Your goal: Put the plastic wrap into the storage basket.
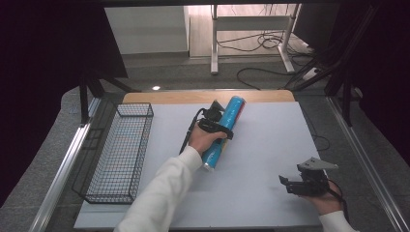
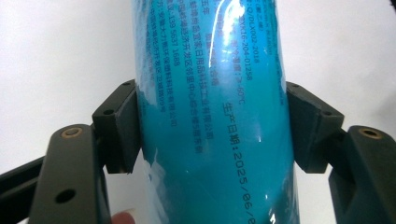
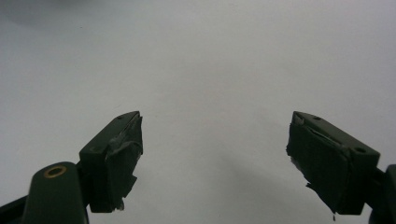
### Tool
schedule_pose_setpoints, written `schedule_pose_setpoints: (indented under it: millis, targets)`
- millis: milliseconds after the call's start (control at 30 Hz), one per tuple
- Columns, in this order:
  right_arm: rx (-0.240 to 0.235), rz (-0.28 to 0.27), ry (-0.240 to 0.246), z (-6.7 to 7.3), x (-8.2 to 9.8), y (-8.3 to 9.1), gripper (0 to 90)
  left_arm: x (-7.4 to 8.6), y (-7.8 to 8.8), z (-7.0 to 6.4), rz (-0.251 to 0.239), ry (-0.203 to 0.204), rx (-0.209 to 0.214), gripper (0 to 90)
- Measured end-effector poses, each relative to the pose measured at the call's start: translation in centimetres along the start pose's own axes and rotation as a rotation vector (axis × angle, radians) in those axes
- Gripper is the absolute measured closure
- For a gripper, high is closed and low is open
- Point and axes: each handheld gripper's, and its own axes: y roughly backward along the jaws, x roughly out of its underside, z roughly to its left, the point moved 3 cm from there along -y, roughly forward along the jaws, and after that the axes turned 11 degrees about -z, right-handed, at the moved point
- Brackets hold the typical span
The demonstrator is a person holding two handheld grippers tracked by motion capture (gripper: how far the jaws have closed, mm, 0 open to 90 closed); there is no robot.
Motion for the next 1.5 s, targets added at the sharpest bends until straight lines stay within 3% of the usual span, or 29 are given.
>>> schedule_pose_setpoints:
  millis: [333, 700, 1133, 1500]
  targets:
    - [0.002, -0.007, 0.003, 0.0, -0.1, 0.0, 18.8, 0.7, 3.9, 3.2, -0.050, 0.007, -0.026, 30.6]
    - [0.002, -0.010, 0.005, 0.2, -0.3, 0.0, 18.8, 2.6, 8.4, 6.0, -0.093, 0.010, -0.057, 30.7]
    - [0.005, -0.008, 0.008, 0.1, -0.3, -0.1, 18.8, 4.5, 12.9, 8.1, -0.145, 0.013, -0.086, 30.8]
    - [0.000, -0.010, 0.014, 0.3, -0.5, -0.1, 18.8, 7.2, 16.5, 9.4, -0.204, 0.033, -0.079, 30.9]
